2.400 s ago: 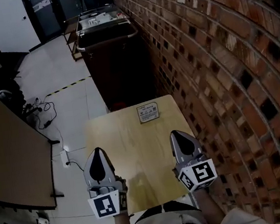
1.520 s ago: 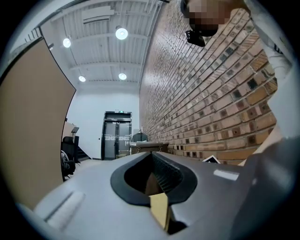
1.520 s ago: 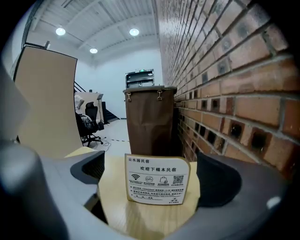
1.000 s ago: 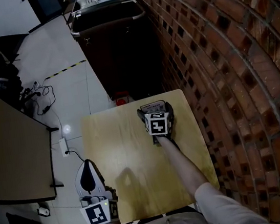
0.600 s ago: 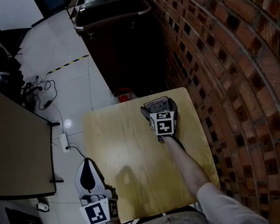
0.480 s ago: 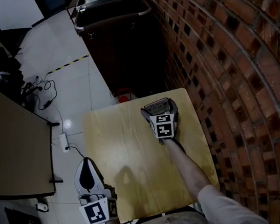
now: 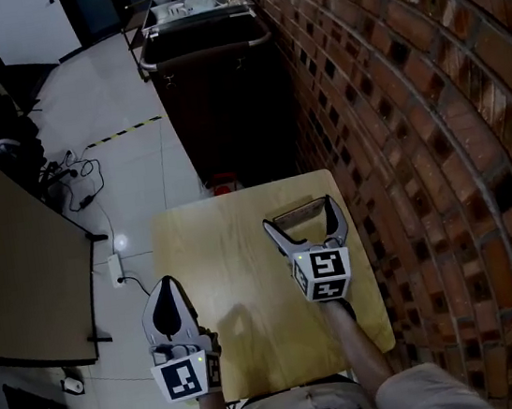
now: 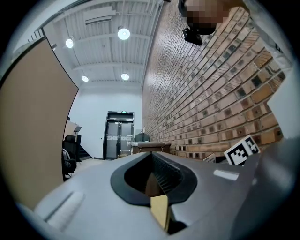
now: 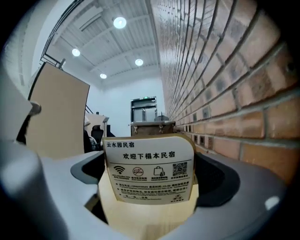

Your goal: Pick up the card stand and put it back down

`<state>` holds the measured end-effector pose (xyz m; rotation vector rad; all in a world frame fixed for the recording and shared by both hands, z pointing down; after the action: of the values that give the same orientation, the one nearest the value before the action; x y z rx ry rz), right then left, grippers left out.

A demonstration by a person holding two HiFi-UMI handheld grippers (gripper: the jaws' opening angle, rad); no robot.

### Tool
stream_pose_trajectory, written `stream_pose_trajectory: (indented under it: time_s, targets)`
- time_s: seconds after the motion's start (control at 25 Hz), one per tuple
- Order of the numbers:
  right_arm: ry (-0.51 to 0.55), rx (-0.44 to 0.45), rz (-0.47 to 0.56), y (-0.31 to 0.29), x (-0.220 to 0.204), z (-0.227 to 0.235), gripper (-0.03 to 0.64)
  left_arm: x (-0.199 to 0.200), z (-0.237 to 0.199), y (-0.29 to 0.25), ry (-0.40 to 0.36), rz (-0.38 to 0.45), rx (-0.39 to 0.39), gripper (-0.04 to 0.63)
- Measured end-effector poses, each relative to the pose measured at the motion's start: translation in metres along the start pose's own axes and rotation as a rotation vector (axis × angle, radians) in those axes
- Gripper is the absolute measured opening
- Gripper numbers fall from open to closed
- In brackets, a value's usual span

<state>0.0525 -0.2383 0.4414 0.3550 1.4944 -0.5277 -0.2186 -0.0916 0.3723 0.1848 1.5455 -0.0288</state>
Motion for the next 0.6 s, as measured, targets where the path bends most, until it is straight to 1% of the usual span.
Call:
stream_pose_trajectory:
  time_s: [0.16,0.28,0.44,0.6]
  targets:
    - [-0.022,0.025,0.099,0.062,0.044,-0.03,0.574,0.013,0.011,0.006,0.015,0.043,-0.043,0.0]
    - [-0.016,0.051,0.17,0.1,0.069,-0.046,0.574,0.024,0.021,0.013,0.033,0.085,-0.07,0.0]
    - [0.02,0.063,0.211,0.134,0.083,-0.059,0.574,0.034,0.029,0.026,0.022,0.111,-0.078,0.0]
    - [0.004,0.071,0.228,0.146,0.086,-0.063,0.574,0.039,0.033,0.033,0.015,0.122,-0.081,0.0]
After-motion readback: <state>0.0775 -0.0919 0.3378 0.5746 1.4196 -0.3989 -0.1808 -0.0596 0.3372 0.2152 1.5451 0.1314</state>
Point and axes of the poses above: the fingertips, and each gripper's own axes: y backward along the fingers, z to its right, x out of its top, the point moved 10 cm from there along y, backward along the fingers, and after that the axes turned 12 degrees about x, right-handed, at the moved point
